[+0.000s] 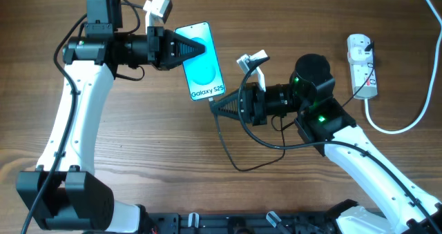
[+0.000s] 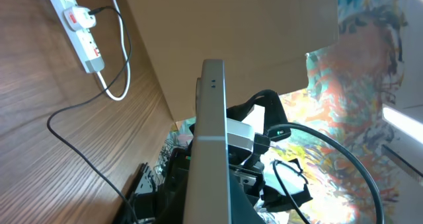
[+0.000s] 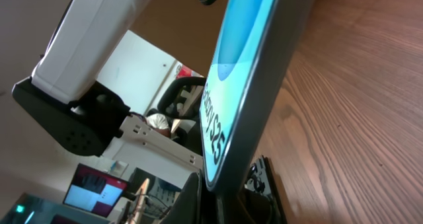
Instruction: Plug charger to phone and switch on socket
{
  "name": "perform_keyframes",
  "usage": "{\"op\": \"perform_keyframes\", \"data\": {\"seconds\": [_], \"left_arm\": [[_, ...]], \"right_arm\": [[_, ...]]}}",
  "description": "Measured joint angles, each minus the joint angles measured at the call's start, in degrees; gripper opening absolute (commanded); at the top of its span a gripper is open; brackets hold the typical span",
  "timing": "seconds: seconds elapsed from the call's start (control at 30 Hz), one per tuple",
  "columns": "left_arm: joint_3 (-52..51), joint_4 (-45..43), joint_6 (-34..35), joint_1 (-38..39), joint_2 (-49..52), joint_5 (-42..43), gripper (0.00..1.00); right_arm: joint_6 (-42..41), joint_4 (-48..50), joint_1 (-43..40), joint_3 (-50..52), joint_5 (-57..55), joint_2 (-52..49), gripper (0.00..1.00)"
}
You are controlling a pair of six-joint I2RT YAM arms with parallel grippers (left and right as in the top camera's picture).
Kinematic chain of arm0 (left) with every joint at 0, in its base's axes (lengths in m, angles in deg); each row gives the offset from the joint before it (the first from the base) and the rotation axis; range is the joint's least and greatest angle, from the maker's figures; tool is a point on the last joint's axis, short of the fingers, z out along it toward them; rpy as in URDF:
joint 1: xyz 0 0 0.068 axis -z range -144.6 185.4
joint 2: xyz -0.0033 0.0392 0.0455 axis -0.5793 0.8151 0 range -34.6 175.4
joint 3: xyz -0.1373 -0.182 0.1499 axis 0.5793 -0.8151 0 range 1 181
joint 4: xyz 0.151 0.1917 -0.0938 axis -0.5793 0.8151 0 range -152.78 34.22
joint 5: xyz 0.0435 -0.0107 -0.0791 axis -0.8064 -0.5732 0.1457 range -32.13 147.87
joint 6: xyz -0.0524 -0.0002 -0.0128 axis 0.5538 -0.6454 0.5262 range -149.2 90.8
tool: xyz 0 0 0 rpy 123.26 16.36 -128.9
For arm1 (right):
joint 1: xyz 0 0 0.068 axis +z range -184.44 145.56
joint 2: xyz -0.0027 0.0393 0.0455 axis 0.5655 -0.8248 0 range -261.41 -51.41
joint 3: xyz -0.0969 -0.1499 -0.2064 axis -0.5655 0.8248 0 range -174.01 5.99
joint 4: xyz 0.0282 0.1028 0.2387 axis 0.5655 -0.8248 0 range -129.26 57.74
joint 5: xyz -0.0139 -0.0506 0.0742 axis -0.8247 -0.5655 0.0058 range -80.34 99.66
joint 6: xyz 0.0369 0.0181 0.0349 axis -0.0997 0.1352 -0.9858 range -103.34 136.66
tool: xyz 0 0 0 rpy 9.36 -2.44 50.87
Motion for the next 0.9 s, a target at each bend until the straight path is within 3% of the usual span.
{"op": "perform_keyframes", "data": {"seconds": [0.9], "left_arm": [[0.00,-0.02,0.00,-0.04,0.00,-0.42,0.04]], "right_arm": [[-0.98,0.02,0.00,0.00,-0.24,0.00,0.04]]}}
